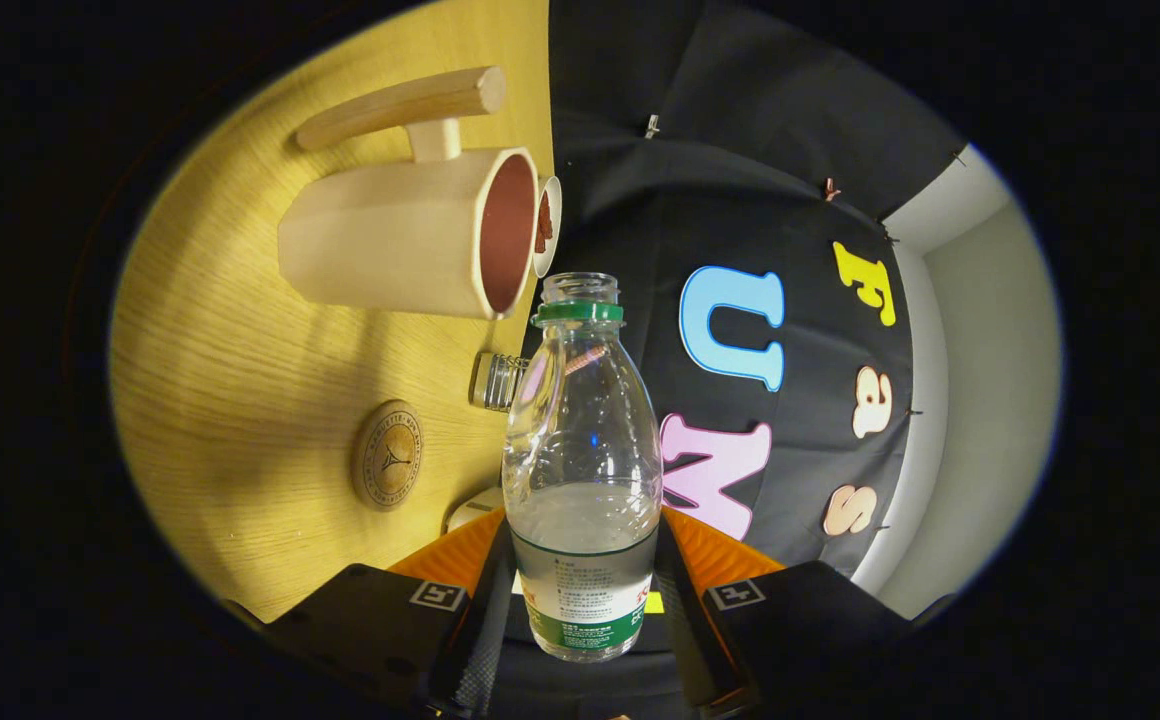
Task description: Take the bottle from table, then pour the juice into the cup, finally place the bottle on the coaster
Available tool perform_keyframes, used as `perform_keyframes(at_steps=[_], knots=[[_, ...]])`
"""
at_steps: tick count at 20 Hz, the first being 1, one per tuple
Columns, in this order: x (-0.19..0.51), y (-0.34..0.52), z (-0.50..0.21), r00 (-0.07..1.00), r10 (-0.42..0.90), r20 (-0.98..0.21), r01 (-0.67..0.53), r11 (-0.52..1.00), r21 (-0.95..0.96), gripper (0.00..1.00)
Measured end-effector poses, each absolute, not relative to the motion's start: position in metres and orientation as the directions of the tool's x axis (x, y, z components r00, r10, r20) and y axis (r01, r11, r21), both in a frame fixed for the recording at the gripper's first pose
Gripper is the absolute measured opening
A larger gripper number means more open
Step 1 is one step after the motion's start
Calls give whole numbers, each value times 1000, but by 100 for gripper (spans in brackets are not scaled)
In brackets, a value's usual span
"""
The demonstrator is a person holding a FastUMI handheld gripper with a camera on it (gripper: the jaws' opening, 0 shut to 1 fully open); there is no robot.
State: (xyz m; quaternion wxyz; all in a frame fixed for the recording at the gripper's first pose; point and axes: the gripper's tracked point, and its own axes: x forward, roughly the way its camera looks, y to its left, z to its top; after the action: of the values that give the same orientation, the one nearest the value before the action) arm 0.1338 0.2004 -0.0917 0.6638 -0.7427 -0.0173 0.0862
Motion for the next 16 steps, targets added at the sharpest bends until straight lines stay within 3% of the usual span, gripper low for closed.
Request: perform_keyframes(at_steps=[16], knots=[[136,205,-90,985,147,-87,-59,-189,-980,72]])
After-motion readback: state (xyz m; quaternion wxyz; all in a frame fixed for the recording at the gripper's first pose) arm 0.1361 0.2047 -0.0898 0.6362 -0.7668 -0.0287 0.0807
